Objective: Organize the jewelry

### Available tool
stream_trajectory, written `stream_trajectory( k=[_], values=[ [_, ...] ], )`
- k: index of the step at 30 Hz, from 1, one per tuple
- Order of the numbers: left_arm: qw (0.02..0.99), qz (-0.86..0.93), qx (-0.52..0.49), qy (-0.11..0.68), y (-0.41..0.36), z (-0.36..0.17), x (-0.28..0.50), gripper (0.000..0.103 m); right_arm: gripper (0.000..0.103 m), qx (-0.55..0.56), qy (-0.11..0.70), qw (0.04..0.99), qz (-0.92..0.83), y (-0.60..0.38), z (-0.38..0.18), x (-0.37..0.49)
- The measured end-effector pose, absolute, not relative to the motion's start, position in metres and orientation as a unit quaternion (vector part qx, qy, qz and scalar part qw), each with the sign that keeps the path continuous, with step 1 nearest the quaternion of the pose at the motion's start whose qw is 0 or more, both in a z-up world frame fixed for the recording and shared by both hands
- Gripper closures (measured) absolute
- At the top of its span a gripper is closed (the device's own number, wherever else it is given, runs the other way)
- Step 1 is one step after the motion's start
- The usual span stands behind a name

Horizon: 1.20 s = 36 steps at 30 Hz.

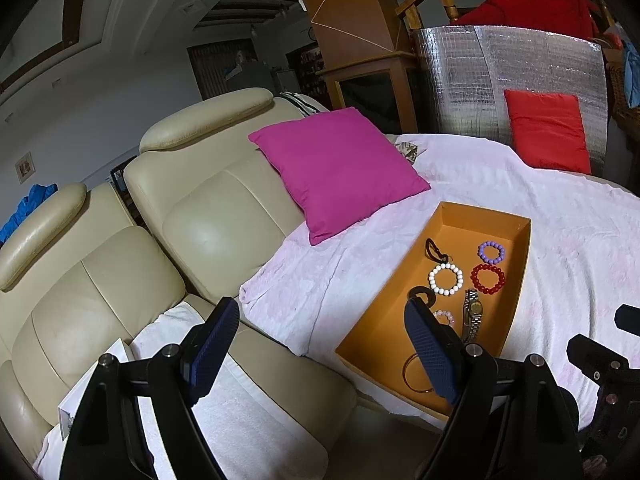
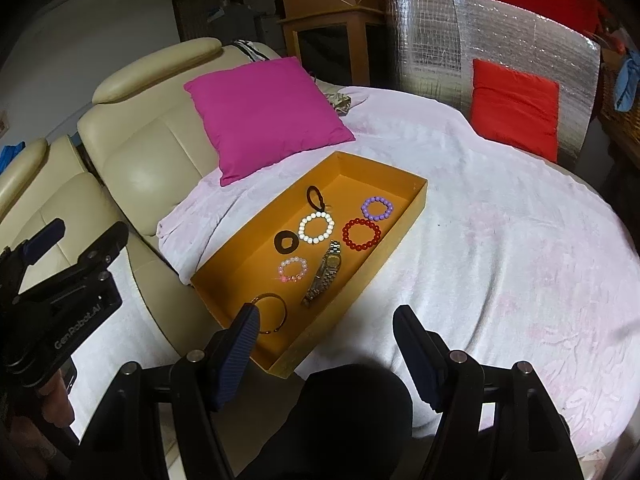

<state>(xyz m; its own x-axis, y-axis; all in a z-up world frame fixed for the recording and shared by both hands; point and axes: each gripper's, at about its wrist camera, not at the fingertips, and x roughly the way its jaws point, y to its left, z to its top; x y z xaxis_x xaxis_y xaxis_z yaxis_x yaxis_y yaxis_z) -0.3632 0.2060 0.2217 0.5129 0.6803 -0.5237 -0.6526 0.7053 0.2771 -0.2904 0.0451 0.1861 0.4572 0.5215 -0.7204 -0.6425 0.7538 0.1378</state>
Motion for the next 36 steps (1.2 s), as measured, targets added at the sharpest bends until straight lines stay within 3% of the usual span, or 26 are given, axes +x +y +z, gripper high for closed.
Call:
stream_trajectory(
  k=[36],
  values=[
    [0.867, 0.379, 0.009, 0.325, 0.224, 0.206, -0.358, 0.018, 0.030, -0.079, 0.392, 0.856, 0.328, 0.062, 0.184, -0.277]
  ],
)
